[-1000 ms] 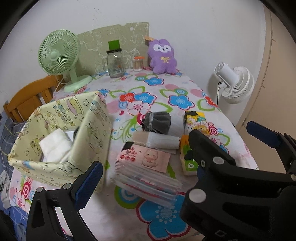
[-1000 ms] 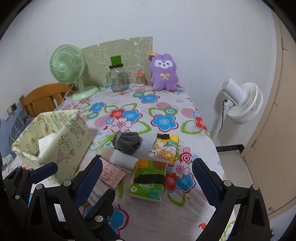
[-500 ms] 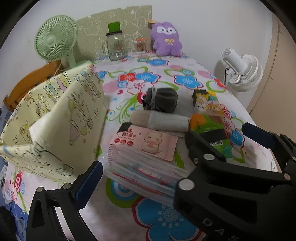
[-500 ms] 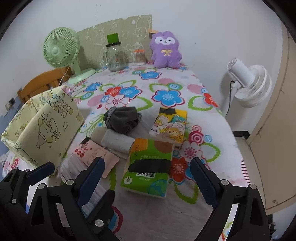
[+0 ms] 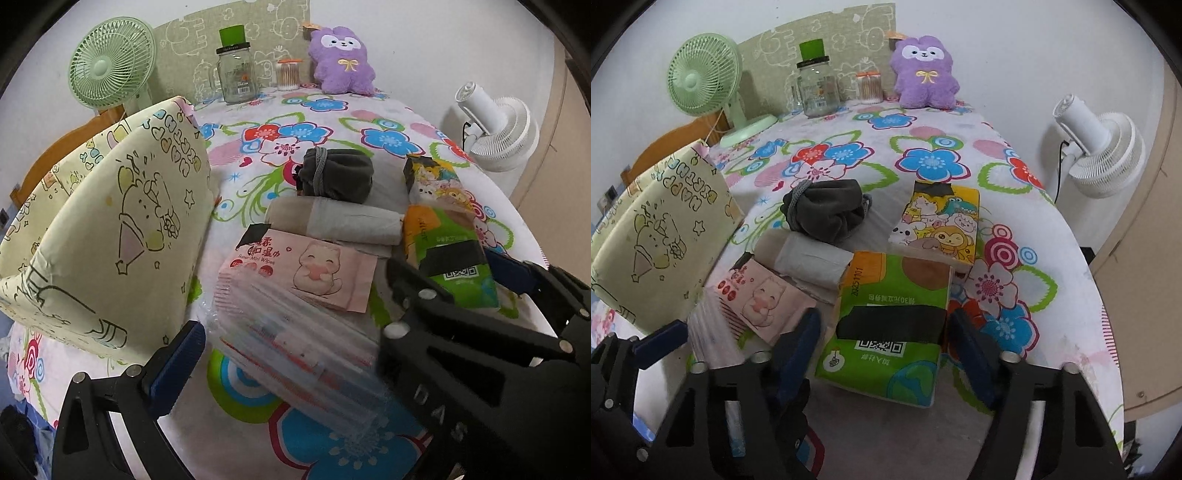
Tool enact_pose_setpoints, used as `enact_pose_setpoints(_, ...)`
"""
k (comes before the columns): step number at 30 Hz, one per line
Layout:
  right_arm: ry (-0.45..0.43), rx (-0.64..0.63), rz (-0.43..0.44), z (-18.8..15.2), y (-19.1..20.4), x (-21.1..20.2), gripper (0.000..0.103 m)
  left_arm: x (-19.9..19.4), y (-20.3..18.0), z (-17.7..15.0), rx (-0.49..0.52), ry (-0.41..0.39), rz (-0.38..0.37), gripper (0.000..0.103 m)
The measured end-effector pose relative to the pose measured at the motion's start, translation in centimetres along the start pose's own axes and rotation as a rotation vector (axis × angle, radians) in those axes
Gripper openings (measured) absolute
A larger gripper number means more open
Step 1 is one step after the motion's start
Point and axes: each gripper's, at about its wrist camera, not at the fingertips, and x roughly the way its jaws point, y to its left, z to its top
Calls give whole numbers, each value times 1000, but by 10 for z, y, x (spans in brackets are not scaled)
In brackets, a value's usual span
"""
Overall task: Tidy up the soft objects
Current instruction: 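Grasp the clear plastic bag with the left tool while the right tool grasps the green tissue pack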
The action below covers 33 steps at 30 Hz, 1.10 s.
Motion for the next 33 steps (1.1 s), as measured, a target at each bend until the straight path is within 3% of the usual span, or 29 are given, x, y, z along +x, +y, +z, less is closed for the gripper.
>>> enact_pose_setpoints(8,-4,-5,20,3,-1,-5,57,-3,-2,1,9,-17,-19,103)
enact_pose_setpoints(15,3,-12,34,2,7,-9,57,-2,3,0,-1,-13,-50,90)
enact_pose_setpoints(23,11,-17,38,-1,16,-15,57,-10,8,-5,17,-31,-85,85)
enact_pose_setpoints(24,10,-17,37,-1,17,-17,57,-12,8,-5,20,-37,-89,82)
enact_pose_setpoints(26,4,-20,29,0,18,-20,57,-16,9,-5,23,-45,-104,60)
enact_pose_setpoints(33,-11,-35,2,1,22,-28,57,-17,12,-6,6,-40,-132,58)
